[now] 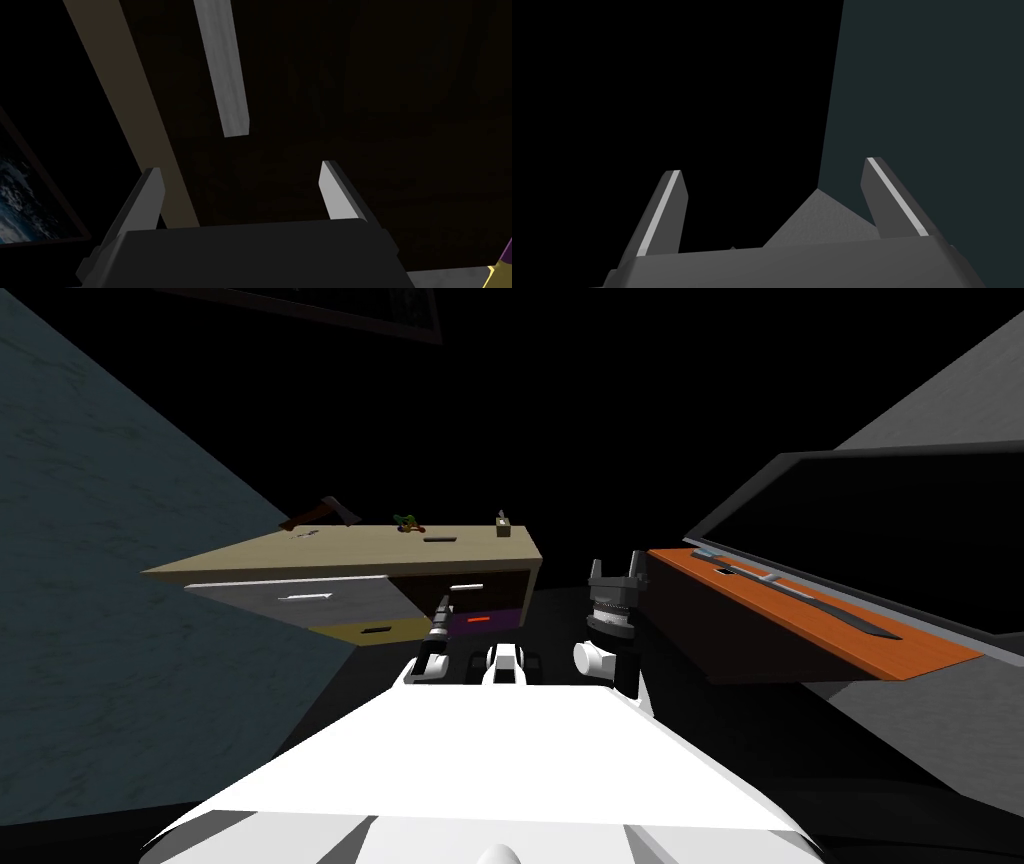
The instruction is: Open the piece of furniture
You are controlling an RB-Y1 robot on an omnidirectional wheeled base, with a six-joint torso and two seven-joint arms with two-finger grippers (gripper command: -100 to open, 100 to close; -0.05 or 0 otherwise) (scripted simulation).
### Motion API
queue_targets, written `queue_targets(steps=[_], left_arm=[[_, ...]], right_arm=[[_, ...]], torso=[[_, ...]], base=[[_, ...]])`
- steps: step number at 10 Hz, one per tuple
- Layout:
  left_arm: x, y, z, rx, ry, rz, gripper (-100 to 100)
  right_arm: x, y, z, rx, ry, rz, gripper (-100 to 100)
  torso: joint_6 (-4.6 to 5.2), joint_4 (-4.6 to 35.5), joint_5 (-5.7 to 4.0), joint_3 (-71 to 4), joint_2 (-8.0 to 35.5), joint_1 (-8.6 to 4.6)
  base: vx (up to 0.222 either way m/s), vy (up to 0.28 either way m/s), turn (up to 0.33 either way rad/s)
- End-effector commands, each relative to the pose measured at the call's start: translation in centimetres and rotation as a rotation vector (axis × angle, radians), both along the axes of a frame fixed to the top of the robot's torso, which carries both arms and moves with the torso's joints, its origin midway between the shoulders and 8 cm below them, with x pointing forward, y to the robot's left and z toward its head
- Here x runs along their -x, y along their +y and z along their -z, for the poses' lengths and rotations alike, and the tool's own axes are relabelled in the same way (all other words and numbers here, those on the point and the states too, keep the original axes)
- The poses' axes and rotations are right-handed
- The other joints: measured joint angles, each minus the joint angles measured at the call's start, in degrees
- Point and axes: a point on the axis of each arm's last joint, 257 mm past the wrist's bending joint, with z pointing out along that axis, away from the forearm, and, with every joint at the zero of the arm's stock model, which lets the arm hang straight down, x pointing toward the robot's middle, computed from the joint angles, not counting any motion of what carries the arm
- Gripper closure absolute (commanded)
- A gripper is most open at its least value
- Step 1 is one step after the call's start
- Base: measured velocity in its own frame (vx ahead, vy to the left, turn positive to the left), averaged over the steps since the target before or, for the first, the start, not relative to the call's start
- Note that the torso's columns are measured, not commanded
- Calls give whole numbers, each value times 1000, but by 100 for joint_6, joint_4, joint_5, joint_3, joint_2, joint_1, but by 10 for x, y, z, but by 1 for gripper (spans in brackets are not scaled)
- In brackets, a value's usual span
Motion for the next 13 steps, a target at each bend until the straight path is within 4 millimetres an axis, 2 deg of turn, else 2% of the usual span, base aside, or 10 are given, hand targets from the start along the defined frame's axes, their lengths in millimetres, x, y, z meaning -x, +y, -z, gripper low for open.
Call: queue_targets(steps=[1, 2, 6, 10, 11, 13], left_arm=[[-6, 9, -3, -22, 14, 1, -100], [-9, -4, -4, 29, 5, -13, -100], [-11, -29, -3, 122, -8, -38, -100], [-14, -30, -7, 128, -11, -40, -100], [-15, -30, -7, 128, -9, -40, 100], [-13, -31, -10, 127, -12, -37, 100]], right_arm=[[0, 0, 0, 0, 0, 0, 0], [0, 0, 0, 0, 0, 0, 0], [0, 0, 0, 0, 0, 0, 0], [0, 0, 0, 0, 0, 0, 0], [0, 0, 0, 0, 0, 0, 0], [0, 0, 0, 0, 0, 0, 0]], torso=[[1, -5, 1, -13, -23, 1], [0, -11, 0, -25, -40, 2], [0, 7, -1, 15, 25, -3], [0, -9, 2, -21, -35, 8], [-1, -8, 2, -15, -20, 4], [2, -11, 8, 14, 21, -5]], base=[[164, 10, -11], [159, 18, -2], [41, 14, -1], [26, 7, -2], [6, 2, 1], [-125, -17, 14]])
